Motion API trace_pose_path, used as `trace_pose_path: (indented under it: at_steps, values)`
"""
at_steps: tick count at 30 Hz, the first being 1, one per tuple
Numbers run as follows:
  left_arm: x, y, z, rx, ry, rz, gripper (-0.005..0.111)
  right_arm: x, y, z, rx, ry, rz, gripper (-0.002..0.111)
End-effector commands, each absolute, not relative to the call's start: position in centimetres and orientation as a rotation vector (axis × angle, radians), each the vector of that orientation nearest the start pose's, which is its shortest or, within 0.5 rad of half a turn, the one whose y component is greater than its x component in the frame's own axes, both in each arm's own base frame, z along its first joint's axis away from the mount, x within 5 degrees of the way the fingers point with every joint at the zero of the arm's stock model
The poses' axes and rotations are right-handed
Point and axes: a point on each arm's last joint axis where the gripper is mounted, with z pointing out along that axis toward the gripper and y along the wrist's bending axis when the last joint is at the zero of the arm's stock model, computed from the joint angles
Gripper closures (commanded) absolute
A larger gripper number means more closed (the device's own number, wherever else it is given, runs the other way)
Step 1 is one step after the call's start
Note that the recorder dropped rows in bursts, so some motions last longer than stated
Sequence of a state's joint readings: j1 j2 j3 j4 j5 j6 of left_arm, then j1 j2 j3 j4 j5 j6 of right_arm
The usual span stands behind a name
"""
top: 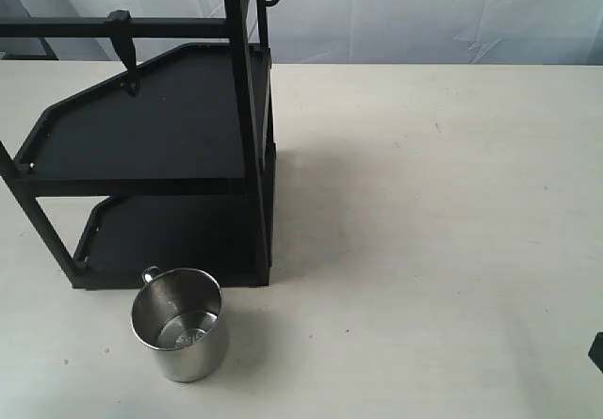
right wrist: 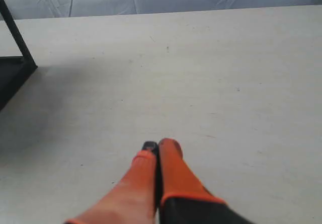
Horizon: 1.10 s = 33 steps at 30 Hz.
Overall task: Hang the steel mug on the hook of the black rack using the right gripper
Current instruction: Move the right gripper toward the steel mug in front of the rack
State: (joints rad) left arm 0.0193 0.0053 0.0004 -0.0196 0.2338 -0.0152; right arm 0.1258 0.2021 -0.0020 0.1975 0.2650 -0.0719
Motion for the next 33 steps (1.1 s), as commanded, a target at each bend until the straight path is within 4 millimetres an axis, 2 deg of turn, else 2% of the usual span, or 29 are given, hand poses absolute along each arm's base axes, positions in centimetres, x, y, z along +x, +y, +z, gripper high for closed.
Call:
trace_pose_path:
  at_steps: [1, 3, 5, 6, 7, 9, 10, 12, 16, 20, 22, 24, 27, 33]
  values:
    - [5.6, 0.1, 19.2, -0.046, 1.714, -0.018, 0.105, 6.7, 1.3, 17.8, -0.053, 1.943, 0.201, 0.109]
    - [5.6, 0.1, 19.2, -0.046, 1.714, -0.018, 0.105, 6.9, 1.3, 18.5, 0.006, 1.868, 0.243, 0.109]
    - [5.6, 0.1, 19.2, -0.046, 1.714, -0.018, 0.105, 7.2, 1.1, 19.8, 0.362, 1.703, 0.526, 0.109]
    - [5.6, 0.1, 19.2, -0.046, 1.714, -0.018, 0.105, 7.3, 0.8, 20.1, 0.703, 1.591, 0.791, 0.109]
    - [5.6, 0.1, 19.2, -0.046, 1.714, -0.018, 0.105, 7.3, 0.6, 20.2, 0.822, 1.533, 0.871, 0.109]
    - [5.6, 0.1, 19.2, -0.046, 1.714, -0.018, 0.105, 7.3, 0.5, 20.2, 0.877, 1.507, 0.906, 0.109]
    - [5.6, 0.1, 19.2, -0.045, 1.714, -0.017, 0.105, 7.3, 0.8, 20.4, 0.862, 1.536, 0.936, 0.109]
    - [5.6, 0.1, 19.2, -0.045, 1.714, -0.017, 0.105, 7.2, 1.6, 22.0, 0.746, 1.584, 0.955, 0.109]
    - [5.6, 0.1, 19.2, -0.045, 1.714, -0.017, 0.105, 7.8, 3.3, 27.5, 0.403, 1.767, 0.878, 0.109]
    - [5.6, 0.1, 19.2, -0.045, 1.714, -0.017, 0.105, 11.0, 4.4, 31.5, 0.170, 2.120, 0.715, 0.109]
    - [5.6, 0.1, 19.2, -0.045, 1.714, -0.017, 0.105, 13.3, 4.7, 32.4, 0.076, 2.326, 0.617, 0.109]
    - [5.6, 0.1, 19.2, -0.045, 1.714, -0.017, 0.105, 15.2, 5.0, 32.5, 0.036, 2.482, 0.579, 0.109]
    - [5.6, 0.1, 19.2, -0.045, 1.714, -0.017, 0.105, 17.4, 6.0, 31.6, -0.036, 2.611, 0.578, 0.109]
    - [5.6, 0.1, 19.2, -0.045, 1.714, -0.017, 0.105, 17.9, 12.0, 29.2, -0.202, 2.707, 0.593, 0.109]
